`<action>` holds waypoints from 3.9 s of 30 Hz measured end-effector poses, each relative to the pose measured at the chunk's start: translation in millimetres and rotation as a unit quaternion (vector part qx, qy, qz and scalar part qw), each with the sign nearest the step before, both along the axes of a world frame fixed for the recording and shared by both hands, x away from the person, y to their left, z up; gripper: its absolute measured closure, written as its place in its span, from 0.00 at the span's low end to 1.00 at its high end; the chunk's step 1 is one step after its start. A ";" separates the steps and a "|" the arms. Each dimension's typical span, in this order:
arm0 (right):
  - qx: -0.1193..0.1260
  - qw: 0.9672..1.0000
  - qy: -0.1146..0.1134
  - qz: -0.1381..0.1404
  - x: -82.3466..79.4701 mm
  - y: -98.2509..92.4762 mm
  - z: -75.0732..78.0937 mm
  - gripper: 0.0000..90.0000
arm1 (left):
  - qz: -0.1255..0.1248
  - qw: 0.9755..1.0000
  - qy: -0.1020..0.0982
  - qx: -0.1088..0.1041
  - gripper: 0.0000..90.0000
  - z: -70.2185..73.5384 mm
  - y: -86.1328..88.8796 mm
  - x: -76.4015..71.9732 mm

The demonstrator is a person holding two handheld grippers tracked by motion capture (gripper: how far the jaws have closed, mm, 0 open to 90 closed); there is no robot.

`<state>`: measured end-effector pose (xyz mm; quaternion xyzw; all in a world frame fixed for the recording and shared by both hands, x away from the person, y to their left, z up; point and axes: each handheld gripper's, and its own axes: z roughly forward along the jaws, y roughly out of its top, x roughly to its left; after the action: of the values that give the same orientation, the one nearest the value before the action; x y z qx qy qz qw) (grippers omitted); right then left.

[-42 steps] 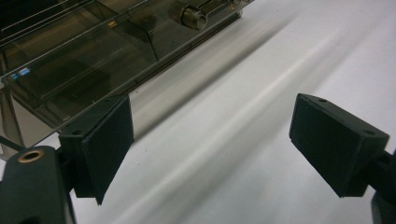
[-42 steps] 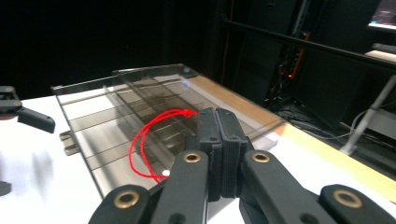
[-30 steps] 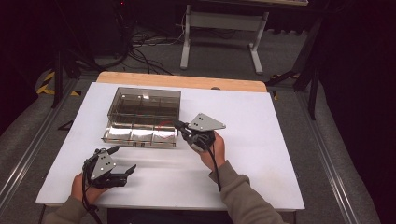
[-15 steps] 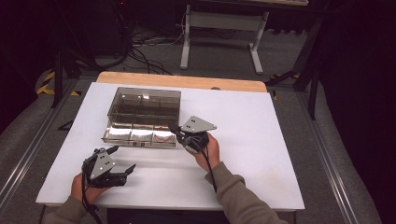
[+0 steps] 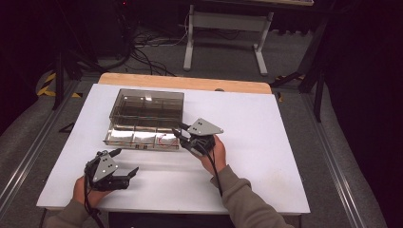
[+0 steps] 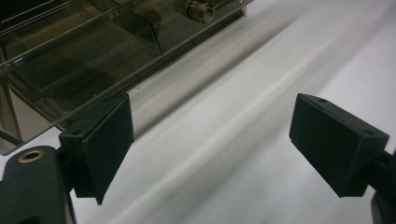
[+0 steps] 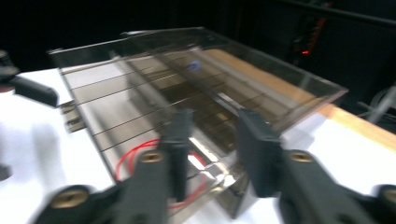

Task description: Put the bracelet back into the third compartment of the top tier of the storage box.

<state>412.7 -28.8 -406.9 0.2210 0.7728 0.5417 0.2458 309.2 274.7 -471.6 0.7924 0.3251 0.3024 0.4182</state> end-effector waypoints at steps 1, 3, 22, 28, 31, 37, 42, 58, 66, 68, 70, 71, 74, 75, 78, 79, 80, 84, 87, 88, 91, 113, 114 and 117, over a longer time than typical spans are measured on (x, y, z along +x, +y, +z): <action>0.003 1.000 -0.003 -0.007 -0.6 -1.5 0.5 0.63 | 0.000 1.000 0.000 0.000 0.16 0.0 0.0 0.0; 0.006 1.000 -0.005 -0.009 -0.6 -3.1 1.2 0.61 | 0.000 1.000 -0.002 0.000 0.16 0.3 0.4 -0.2; -0.010 0.996 -0.054 -0.064 0.3 -19.4 16.4 0.16 | 0.005 1.000 -0.010 0.001 0.16 1.5 1.5 -0.9; 0.008 0.994 -0.060 -0.092 2.6 -33.9 23.5 0.11 | 0.003 1.000 -0.009 0.003 0.16 1.5 0.9 -0.9; 0.016 0.993 -0.061 -0.101 4.7 -41.8 26.5 0.11 | 0.004 1.000 -0.010 0.003 0.16 1.4 0.2 -1.0; 0.002 0.990 -0.069 -0.125 6.1 -47.3 28.4 0.13 | 0.006 1.000 -0.010 0.005 0.16 1.2 0.2 -1.0; 0.002 0.989 -0.063 -0.132 7.7 -53.5 29.1 0.14 | 0.004 1.000 -0.009 0.006 0.16 1.2 0.6 -0.8; -0.006 0.986 -0.054 -0.158 10.3 -72.3 30.0 0.16 | 0.005 1.000 -0.010 0.010 0.17 1.2 0.2 -1.4; 0.007 0.986 -0.049 -0.160 10.5 -82.2 31.0 0.14 | 0.003 1.000 -0.009 0.009 0.17 1.0 0.1 -1.3; 0.009 0.986 -0.047 -0.157 10.4 -83.3 31.3 0.12 | 0.003 1.000 -0.009 0.008 0.17 1.0 0.1 -1.4; 0.005 0.987 -0.047 -0.152 10.1 -86.4 32.2 0.09 | 0.000 1.000 -0.008 0.009 0.17 1.3 0.1 -1.6; 0.006 0.987 -0.046 -0.151 10.0 -87.6 32.4 0.09 | 0.002 1.000 -0.010 0.011 0.17 1.4 0.2 -1.6; 0.001 0.987 -0.046 -0.153 9.9 -90.5 32.6 0.08 | 0.004 1.000 -0.009 0.009 0.17 1.2 0.2 -1.7; 0.002 0.987 -0.044 -0.154 9.7 -91.6 32.5 0.08 | 0.004 1.000 -0.009 0.009 0.17 1.1 0.3 -1.6; 0.002 0.987 -0.040 -0.154 9.9 -94.8 32.2 0.07 | 0.003 1.000 -0.008 0.007 0.17 1.1 0.5 -1.9; 0.003 0.988 -0.039 -0.152 9.8 -95.9 32.2 0.07 | 0.004 1.000 -0.008 0.007 0.17 1.2 0.6 -1.9; 0.002 0.988 -0.039 -0.150 9.6 -96.7 32.3 0.07 | 0.003 1.000 -0.007 0.007 0.18 1.3 0.6 -2.0; -0.001 0.988 -0.035 -0.151 9.3 -99.9 31.7 0.09 | 0.002 1.000 -0.007 0.008 0.18 1.1 0.5 -1.7; -0.001 0.988 -0.029 -0.150 9.7 -102.4 31.3 0.10 | 0.003 1.000 -0.008 0.009 0.18 1.2 0.8 -1.9; -0.001 0.988 -0.028 -0.152 9.6 -103.5 31.0 0.10 | 0.003 1.000 -0.009 0.009 0.18 1.3 1.1 -1.9; 0.001 0.987 -0.030 -0.156 8.8 -108.9 31.4 0.10 | 0.005 1.000 -0.012 0.012 0.18 2.2 1.7 -2.3; -0.013 0.986 -0.020 -0.165 2.8 -130.0 27.7 0.10 | 0.007 1.000 -0.003 0.014 0.39 1.9 2.1 -1.5; -0.015 0.986 -0.021 -0.165 2.3 -130.8 27.2 0.10 | 0.007 1.000 -0.003 0.014 0.42 1.9 2.1 -1.5; -0.018 0.986 -0.023 -0.162 0.7 -133.0 25.1 0.10 | 0.005 1.000 -0.003 0.011 0.56 3.1 3.6 -1.9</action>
<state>413.4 -161.9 -381.8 0.3264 0.7304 0.4856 0.3524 307.3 278.2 -468.5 0.7944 0.3247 0.3104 0.4088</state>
